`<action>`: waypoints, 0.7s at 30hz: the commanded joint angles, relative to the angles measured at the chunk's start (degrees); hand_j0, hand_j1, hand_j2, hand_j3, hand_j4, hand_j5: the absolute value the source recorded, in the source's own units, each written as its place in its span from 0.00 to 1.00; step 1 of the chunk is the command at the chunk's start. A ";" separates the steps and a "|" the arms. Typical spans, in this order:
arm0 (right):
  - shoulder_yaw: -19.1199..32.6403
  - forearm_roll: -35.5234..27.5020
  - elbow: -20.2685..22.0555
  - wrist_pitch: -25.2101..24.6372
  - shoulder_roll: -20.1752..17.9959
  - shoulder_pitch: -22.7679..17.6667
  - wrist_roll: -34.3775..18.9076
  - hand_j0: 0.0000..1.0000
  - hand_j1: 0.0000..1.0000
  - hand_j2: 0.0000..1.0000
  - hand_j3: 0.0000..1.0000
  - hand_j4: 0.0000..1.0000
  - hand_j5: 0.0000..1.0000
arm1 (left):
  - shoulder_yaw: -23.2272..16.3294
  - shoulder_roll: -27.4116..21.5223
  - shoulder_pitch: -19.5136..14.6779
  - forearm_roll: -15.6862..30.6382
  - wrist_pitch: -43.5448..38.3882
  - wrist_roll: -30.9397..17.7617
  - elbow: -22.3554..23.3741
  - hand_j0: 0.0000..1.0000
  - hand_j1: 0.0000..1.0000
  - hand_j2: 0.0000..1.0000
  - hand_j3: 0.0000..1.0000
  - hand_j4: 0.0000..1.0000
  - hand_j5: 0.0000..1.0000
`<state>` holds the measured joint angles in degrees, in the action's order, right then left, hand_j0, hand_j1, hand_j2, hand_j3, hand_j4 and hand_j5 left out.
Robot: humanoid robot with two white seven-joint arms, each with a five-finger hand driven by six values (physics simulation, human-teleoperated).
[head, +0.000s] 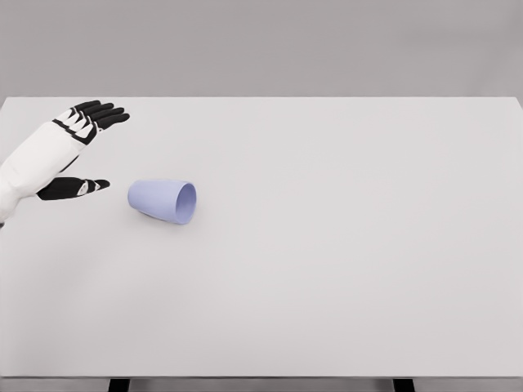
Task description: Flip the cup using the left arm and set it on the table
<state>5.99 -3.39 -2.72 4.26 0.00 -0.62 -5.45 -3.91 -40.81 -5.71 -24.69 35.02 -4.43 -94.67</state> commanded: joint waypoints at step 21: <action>-0.01 0.22 -0.18 -0.04 0.00 0.00 -0.09 1.00 1.00 1.00 1.00 1.00 1.00 | 2.15 -4.19 -5.18 18.78 -0.02 -30.57 -3.67 1.00 1.00 1.00 1.00 1.00 1.00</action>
<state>5.98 -3.14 -2.92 4.22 0.00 -0.62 -5.53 -1.90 -44.18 -11.51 -14.78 35.04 -21.70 -96.66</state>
